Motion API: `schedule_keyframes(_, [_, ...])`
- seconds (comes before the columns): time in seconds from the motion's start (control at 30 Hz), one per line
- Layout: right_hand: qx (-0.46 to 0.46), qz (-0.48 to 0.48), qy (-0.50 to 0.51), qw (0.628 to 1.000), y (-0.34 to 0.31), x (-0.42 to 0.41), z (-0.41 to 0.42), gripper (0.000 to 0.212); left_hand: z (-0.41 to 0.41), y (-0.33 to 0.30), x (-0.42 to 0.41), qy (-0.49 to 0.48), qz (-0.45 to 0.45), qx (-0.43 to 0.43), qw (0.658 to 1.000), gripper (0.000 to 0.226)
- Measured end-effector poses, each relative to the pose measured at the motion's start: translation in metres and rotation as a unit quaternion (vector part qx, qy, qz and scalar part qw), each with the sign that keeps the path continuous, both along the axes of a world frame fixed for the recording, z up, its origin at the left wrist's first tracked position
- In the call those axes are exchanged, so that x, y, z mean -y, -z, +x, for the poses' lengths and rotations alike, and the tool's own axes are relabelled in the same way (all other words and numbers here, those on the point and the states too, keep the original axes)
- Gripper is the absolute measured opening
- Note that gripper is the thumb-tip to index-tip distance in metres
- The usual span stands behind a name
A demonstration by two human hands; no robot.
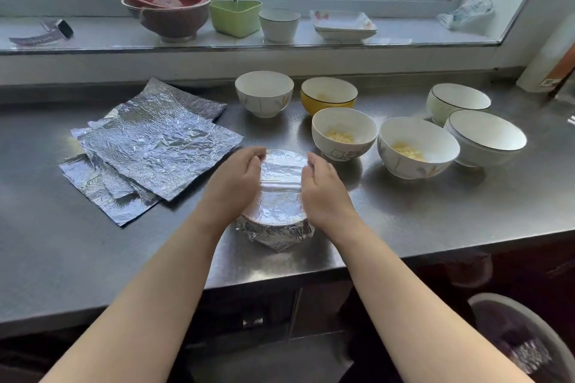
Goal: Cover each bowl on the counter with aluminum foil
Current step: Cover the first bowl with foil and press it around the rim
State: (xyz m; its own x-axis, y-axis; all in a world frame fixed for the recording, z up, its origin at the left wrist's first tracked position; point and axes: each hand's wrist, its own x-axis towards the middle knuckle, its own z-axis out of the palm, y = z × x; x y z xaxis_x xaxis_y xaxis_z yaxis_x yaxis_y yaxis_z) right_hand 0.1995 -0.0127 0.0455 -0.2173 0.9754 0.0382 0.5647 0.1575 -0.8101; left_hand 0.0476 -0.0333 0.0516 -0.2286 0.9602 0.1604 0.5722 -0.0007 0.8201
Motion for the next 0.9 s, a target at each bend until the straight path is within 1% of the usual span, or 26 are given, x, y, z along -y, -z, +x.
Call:
schedule_keyframes(0.13, [-0.013,0.006,0.01,1.0,0.002,-0.004,0.0,0.046,-0.002,0.007,-0.006,-0.032,0.009,0.128,0.991,0.035])
schedule_keyframes(0.3, [-0.046,-0.015,0.026,0.998,0.002,-0.009,-0.001,0.042,-0.008,0.015,-0.006,-0.049,-0.006,0.22,0.974,0.036])
schedule_keyframes(0.37, [-0.058,-0.028,0.029,0.997,0.003,-0.014,-0.001,0.032,-0.007,0.016,-0.004,-0.055,-0.016,0.263,0.963,0.036])
schedule_keyframes(0.4, [-0.064,-0.03,0.033,0.997,0.003,-0.017,-0.001,0.029,-0.006,0.017,-0.003,-0.065,-0.022,0.273,0.96,0.035])
schedule_keyframes(0.5, [-0.084,-0.039,0.048,0.995,0.004,-0.021,-0.002,0.036,-0.003,0.018,-0.002,-0.091,-0.022,0.302,0.949,0.034])
schedule_keyframes(0.57, [-0.086,-0.047,0.048,0.994,0.002,-0.021,-0.002,0.036,0.001,0.013,0.002,-0.089,-0.013,0.3,0.95,0.032])
schedule_keyframes(0.67, [-0.11,-0.066,0.031,0.991,-0.001,-0.02,0.0,0.03,0.005,0.007,0.009,-0.08,-0.013,0.276,0.958,0.03])
schedule_keyframes(0.73, [-0.121,-0.064,0.018,0.99,-0.004,-0.016,0.001,0.038,0.007,0.003,0.013,-0.078,-0.016,0.27,0.96,0.03])
schedule_keyframes(0.8, [-0.128,-0.046,0.004,0.991,-0.003,-0.016,0.003,0.039,0.007,0.001,0.013,-0.083,-0.01,0.276,0.958,0.03])
schedule_keyframes(0.9, [-0.16,-0.066,0.007,0.985,-0.001,-0.018,0.003,0.037,0.005,0.007,0.009,-0.085,-0.01,0.3,0.95,0.032])
